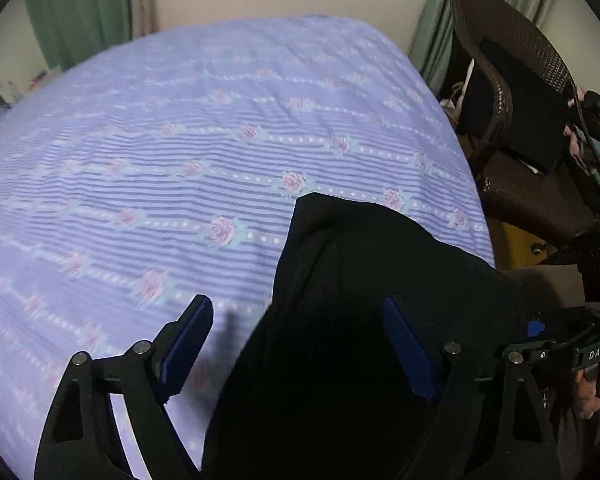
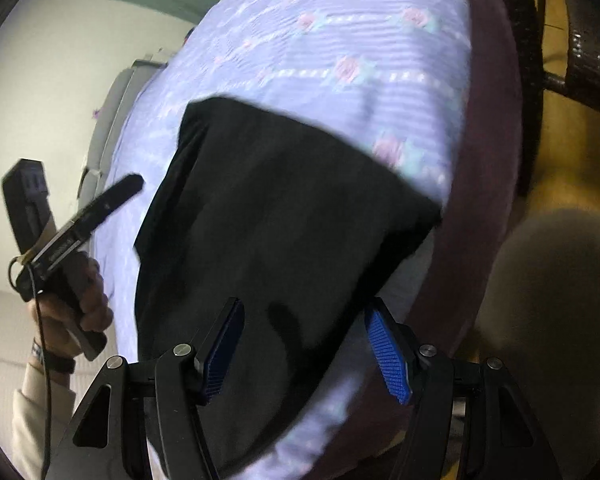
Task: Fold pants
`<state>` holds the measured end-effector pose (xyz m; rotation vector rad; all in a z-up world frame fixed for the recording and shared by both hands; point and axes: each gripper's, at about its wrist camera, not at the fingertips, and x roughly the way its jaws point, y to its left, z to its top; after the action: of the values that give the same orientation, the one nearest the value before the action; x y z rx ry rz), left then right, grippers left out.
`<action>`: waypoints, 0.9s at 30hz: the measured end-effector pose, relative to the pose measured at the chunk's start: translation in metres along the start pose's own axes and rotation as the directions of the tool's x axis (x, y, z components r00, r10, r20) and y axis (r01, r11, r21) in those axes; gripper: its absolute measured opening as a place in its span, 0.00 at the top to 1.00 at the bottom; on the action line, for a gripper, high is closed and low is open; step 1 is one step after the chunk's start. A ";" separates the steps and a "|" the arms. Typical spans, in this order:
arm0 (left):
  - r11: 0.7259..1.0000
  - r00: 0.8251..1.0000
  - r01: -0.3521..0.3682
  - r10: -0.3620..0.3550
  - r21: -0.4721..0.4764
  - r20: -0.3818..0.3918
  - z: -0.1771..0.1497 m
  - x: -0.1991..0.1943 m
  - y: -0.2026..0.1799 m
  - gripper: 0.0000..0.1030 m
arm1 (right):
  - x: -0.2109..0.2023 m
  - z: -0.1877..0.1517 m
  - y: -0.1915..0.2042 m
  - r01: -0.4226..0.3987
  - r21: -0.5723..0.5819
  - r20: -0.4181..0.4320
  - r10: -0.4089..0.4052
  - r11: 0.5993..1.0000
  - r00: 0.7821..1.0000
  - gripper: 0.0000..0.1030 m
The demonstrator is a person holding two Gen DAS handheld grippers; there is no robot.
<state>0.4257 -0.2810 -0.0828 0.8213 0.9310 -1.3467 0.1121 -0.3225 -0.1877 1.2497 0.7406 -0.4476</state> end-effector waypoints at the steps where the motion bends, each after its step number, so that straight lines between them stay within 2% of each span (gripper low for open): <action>1: 1.000 1.000 0.007 -0.007 0.001 -0.014 0.002 0.007 0.003 0.17 | 0.002 0.003 -0.001 -0.007 0.002 0.002 0.007 1.000 1.000 0.38; 5: 0.995 0.988 0.099 -0.102 -0.033 -0.114 0.011 0.042 0.010 0.21 | 0.013 0.014 -0.005 -0.041 0.004 -0.020 0.041 0.999 0.999 0.38; 7: 0.997 0.985 0.075 -0.075 -0.003 -0.157 0.014 0.056 0.006 0.21 | 0.014 0.015 -0.005 -0.056 -0.011 -0.027 0.056 0.998 0.998 0.38; 9: 0.997 0.986 0.069 -0.064 0.027 -0.156 0.018 0.059 0.001 0.21 | 0.014 0.016 -0.002 -0.075 -0.028 -0.032 0.074 0.997 0.997 0.38; 11: 0.996 0.987 0.085 -0.082 0.012 -0.136 0.023 0.057 0.001 0.38 | 0.010 0.016 0.004 -0.091 -0.074 -0.027 0.089 0.993 0.996 0.45; 12: 0.995 0.988 0.095 -0.094 0.001 -0.124 0.025 0.055 0.001 0.59 | 0.010 0.018 0.006 -0.096 -0.095 -0.024 0.095 0.991 0.995 0.50; 13: 0.993 0.986 0.116 -0.116 -0.009 -0.119 0.026 0.054 0.001 0.80 | 0.008 0.018 0.007 -0.109 -0.111 -0.022 0.107 0.988 0.994 0.61; 14: 0.990 0.982 0.138 -0.138 -0.013 -0.127 0.026 0.054 -0.001 0.83 | 0.007 0.019 0.008 -0.121 -0.124 -0.023 0.119 0.985 0.993 0.68; 15: 0.990 0.981 0.139 -0.137 0.001 -0.139 0.026 0.056 -0.004 0.88 | 0.008 0.020 0.010 -0.133 -0.139 -0.030 0.130 0.981 0.991 0.80; 16: 0.990 0.979 0.135 -0.129 0.027 -0.157 0.025 0.058 -0.010 0.90 | 0.009 0.021 0.009 -0.146 -0.142 -0.040 0.142 0.979 0.989 0.87; 20: 0.991 0.984 0.118 -0.108 0.057 -0.144 0.025 0.051 -0.019 0.93 | 0.010 0.023 0.008 -0.174 -0.149 -0.051 0.169 0.973 0.984 0.92; 23: 0.991 0.991 0.095 -0.086 0.090 -0.106 0.025 0.030 -0.021 0.93 | -0.009 0.017 0.026 -0.196 -0.250 -0.018 0.198 0.948 0.980 0.94; 27: 0.993 0.998 0.062 -0.059 0.099 -0.031 0.025 -0.019 -0.017 0.93 | -0.034 0.006 0.057 -0.248 -0.370 0.009 0.270 0.895 0.963 0.94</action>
<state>0.4105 -0.2964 -0.0546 0.8964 0.9231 -1.4467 0.1285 -0.3153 -0.1237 0.9585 0.5629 -0.1173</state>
